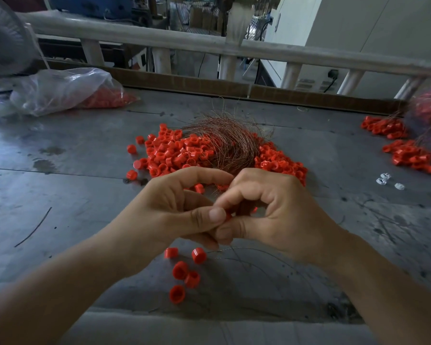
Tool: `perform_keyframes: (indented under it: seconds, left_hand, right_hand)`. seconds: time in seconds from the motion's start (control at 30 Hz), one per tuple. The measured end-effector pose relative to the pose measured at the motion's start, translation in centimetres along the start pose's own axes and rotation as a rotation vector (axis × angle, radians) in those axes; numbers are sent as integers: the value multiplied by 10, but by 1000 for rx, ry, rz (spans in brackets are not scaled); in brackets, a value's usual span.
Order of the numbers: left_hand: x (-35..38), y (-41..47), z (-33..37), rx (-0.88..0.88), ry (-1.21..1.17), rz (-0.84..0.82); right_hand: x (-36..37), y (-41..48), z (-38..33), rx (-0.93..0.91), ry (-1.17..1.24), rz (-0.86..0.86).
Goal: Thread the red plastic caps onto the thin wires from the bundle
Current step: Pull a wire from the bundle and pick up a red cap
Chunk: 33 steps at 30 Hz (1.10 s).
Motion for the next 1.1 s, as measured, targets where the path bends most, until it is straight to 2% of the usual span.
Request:
perform_keyframes:
  seconds: [0.37, 0.67, 0.77, 0.83, 0.9, 1.1]
  left_hand:
    - [1, 0, -1, -17, -90, -29]
    - [-4, 0, -1, -15, -39, 7]
    - [-8, 1, 3, 26, -147, 33]
    - [-8, 2, 7, 83, -202, 26]
    - [-8, 3, 9, 120, -238, 20]
    - [-11, 2, 10, 121, -195, 55]
  right_hand:
    - [-4, -1, 0, 20, 48, -23]
    - [-3, 0, 1, 44, 13, -19]
    - [-9, -1, 7, 135, 88, -16]
    - [-8, -1, 15, 239, 153, -85]
    - [-3, -1, 18, 271, 100, -120]
    - [-12, 1, 12, 217, -6, 26]
Point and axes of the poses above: each hand's wrist, its own y-axis towards the middle knuckle, its own x-axis out of the palm, z = x × y, the point moved 5 cm from there along y, towards the middle knuckle, and after that the axes turned 9 degrees about x, right-handed, at the moved point
